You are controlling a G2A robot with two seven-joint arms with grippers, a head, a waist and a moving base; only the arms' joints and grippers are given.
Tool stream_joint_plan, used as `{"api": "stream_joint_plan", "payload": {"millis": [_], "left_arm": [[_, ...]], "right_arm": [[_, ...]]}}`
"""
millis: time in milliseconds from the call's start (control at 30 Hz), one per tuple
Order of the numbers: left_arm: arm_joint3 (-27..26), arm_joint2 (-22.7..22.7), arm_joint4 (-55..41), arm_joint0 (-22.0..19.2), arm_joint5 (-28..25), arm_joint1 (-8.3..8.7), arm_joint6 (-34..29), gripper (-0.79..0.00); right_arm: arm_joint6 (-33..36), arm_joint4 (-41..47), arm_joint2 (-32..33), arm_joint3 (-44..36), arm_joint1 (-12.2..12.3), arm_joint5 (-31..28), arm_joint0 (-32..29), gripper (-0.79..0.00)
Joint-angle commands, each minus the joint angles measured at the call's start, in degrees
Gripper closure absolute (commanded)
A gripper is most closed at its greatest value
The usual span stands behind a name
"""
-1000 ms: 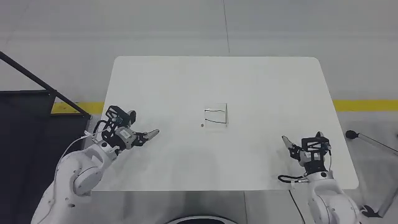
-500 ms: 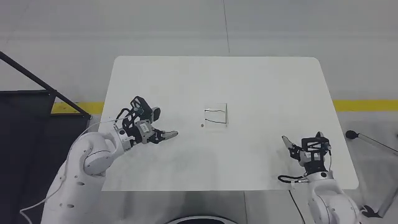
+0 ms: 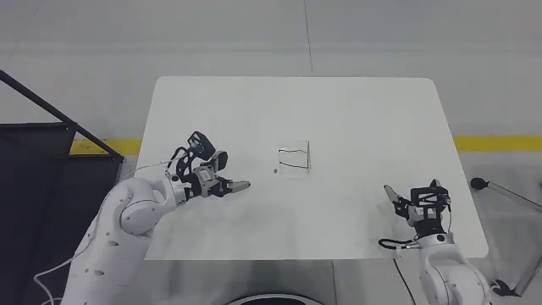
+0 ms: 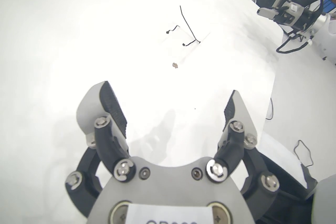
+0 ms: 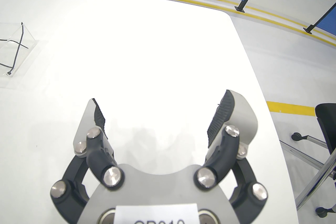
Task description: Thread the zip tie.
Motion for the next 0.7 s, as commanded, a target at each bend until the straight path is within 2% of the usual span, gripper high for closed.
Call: {"api": "stream_joint_plan", "payload": {"millis": [0,267,367,667], "left_arm": [[1.5,1.8,-6.3,-2.1,2.6,-0.25,-3.1,-0.785],[10.0,8.5,-26.2,-12.8,13.5,-1.53,-15.4,-0.785],[12.9,10.3,-29.1,-16.0,16.0,-1.98,-17.0,-0.785],[13.5,10.6,-29.6,-16.5,16.4,-2.04,-17.2,-0.785]], "right_arm": [[0.0,0.0,0.0,0.0,0.0,0.0,0.0,-0.785],[0.0,0.0,0.0,0.0,0.0,0.0,0.0,-0.785],[0.0,0.0,0.0,0.0,0.0,0.0,0.0,-0.785],[0.0,0.0,0.0,0.0,0.0,0.0,0.0,-0.785]]}}
